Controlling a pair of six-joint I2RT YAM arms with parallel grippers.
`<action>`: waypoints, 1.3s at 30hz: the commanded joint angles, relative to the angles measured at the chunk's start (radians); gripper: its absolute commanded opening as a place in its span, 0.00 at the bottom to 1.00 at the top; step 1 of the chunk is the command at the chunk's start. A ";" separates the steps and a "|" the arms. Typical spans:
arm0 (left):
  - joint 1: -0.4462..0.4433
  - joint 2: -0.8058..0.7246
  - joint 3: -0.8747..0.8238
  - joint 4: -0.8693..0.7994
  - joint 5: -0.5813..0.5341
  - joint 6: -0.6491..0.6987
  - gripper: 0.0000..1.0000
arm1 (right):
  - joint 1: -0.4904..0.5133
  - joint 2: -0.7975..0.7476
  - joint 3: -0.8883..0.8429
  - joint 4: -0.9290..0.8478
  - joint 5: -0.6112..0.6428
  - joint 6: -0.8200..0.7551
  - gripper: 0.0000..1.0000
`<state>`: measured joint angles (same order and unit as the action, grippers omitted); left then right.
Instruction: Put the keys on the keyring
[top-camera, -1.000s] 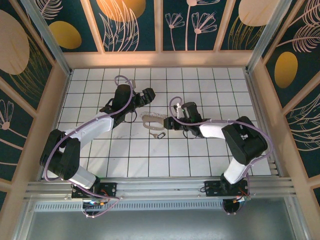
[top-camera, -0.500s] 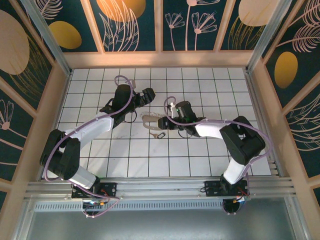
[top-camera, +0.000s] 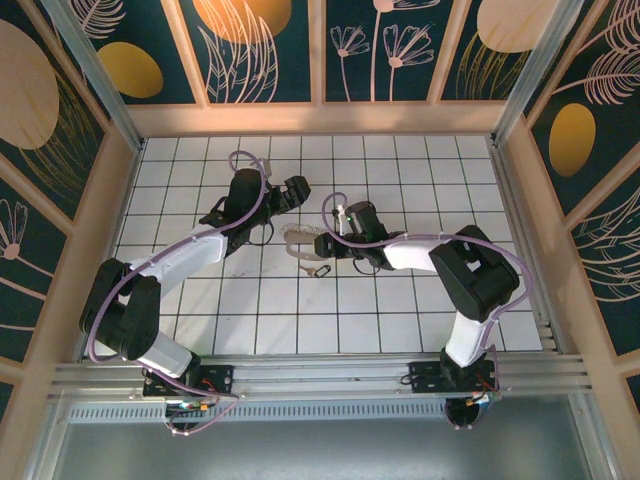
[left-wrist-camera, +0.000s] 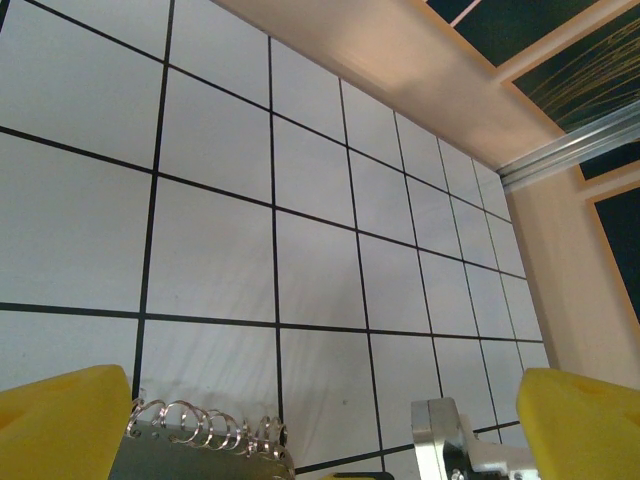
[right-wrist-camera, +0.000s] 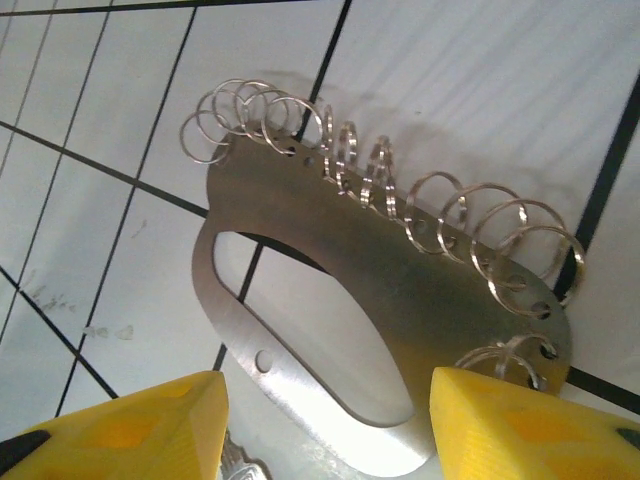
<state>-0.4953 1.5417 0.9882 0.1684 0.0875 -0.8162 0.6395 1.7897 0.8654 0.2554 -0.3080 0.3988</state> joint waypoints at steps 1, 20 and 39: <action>0.006 -0.019 0.015 0.006 -0.019 -0.004 0.99 | -0.007 -0.002 0.020 -0.035 0.046 -0.018 0.56; 0.006 -0.026 0.010 0.009 -0.017 -0.009 0.99 | -0.004 -0.015 0.013 -0.074 0.184 -0.048 0.56; 0.006 -0.034 -0.003 0.019 -0.019 -0.010 0.99 | 0.032 0.031 0.087 -0.137 0.280 -0.104 0.43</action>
<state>-0.4953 1.5402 0.9882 0.1688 0.0837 -0.8162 0.6579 1.7943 0.9176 0.1539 -0.0750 0.3233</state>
